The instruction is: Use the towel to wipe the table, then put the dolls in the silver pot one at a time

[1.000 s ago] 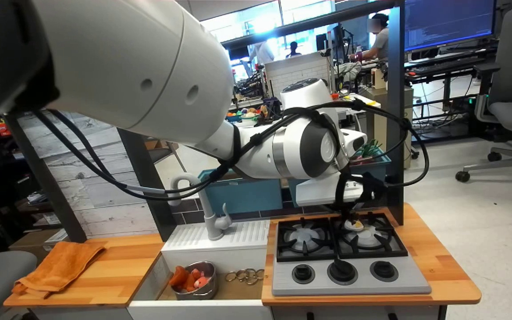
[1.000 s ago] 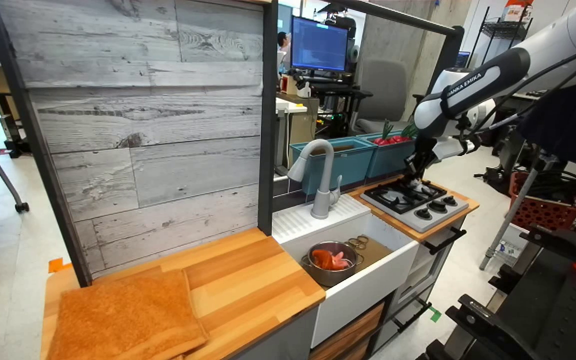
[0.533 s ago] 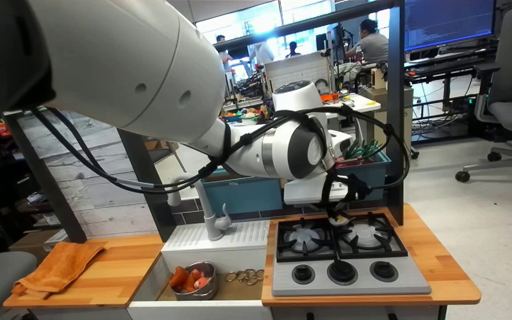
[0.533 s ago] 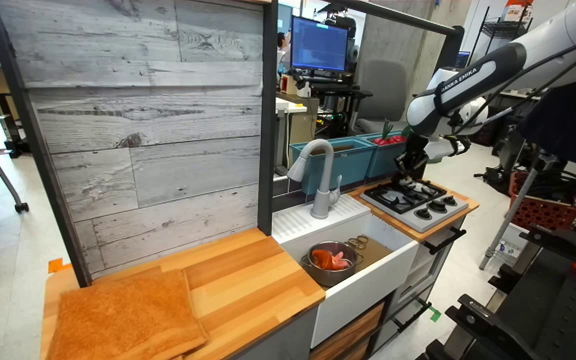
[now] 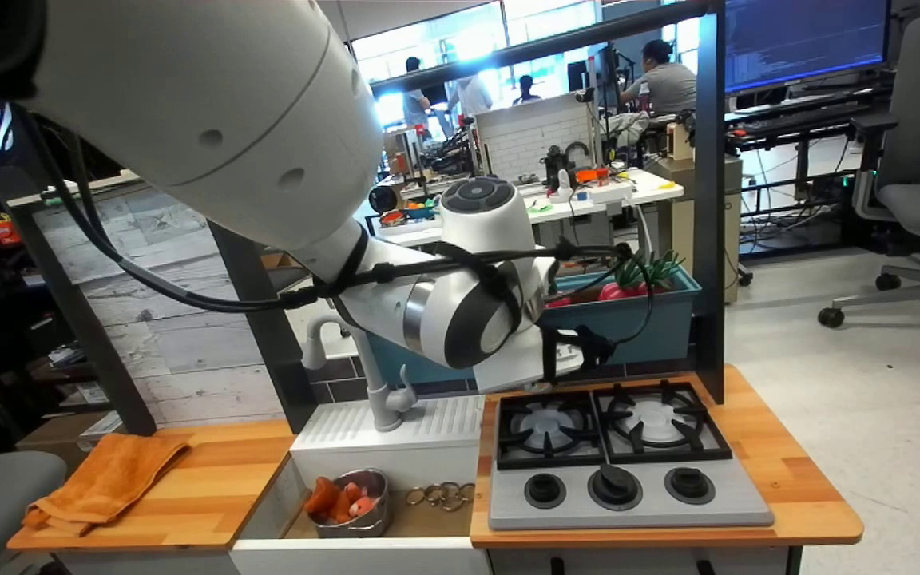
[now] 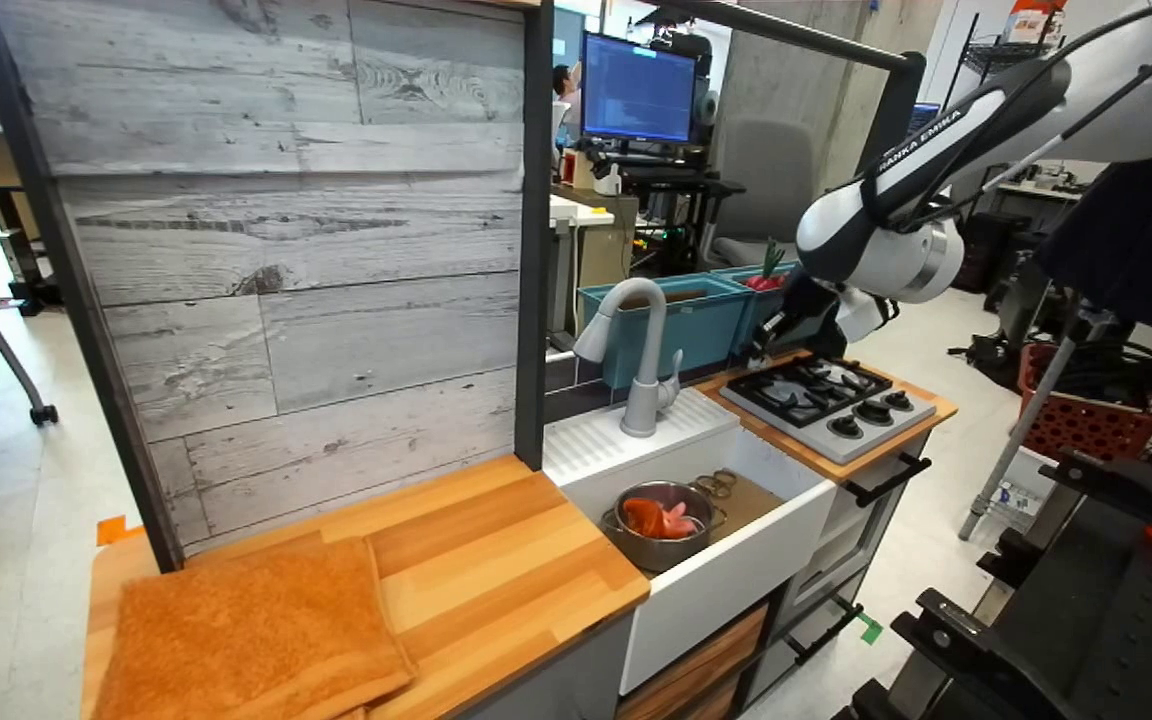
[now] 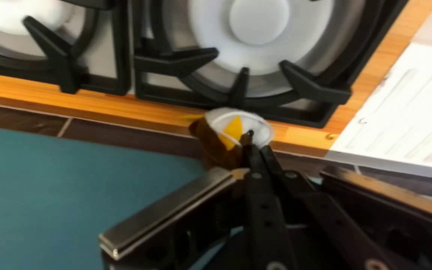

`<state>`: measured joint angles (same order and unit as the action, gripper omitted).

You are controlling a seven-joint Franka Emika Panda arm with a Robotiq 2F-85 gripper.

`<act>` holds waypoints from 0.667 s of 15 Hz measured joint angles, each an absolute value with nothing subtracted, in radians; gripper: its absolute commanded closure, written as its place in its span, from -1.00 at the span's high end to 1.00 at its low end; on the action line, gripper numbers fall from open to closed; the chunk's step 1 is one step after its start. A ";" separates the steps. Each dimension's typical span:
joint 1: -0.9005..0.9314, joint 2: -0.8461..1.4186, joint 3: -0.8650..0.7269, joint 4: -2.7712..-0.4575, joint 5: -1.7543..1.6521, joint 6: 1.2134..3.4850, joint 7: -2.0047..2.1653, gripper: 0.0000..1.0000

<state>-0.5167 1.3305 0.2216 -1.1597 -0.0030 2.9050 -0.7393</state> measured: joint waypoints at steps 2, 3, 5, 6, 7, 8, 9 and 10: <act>-0.574 1.302 0.316 -1.255 -0.010 2.909 -0.863 -0.99; -0.604 1.289 0.361 -1.305 -0.013 2.909 -0.920 -0.99; -0.664 1.262 0.438 -1.408 -0.015 2.904 -1.026 -0.99; -0.688 1.249 0.464 -1.460 -0.015 2.898 -1.067 -0.99; -0.706 1.233 0.481 -1.513 -0.015 2.893 -1.096 -0.99; -0.719 1.215 0.488 -1.566 -0.015 2.889 -1.115 -0.99; -0.725 1.196 0.489 -1.620 -0.015 2.887 -1.125 -0.99; -0.729 1.175 0.489 -1.676 -0.015 2.887 -1.132 -0.99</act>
<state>-0.7290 1.1748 0.4892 -1.6760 -0.0147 2.8866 -1.1323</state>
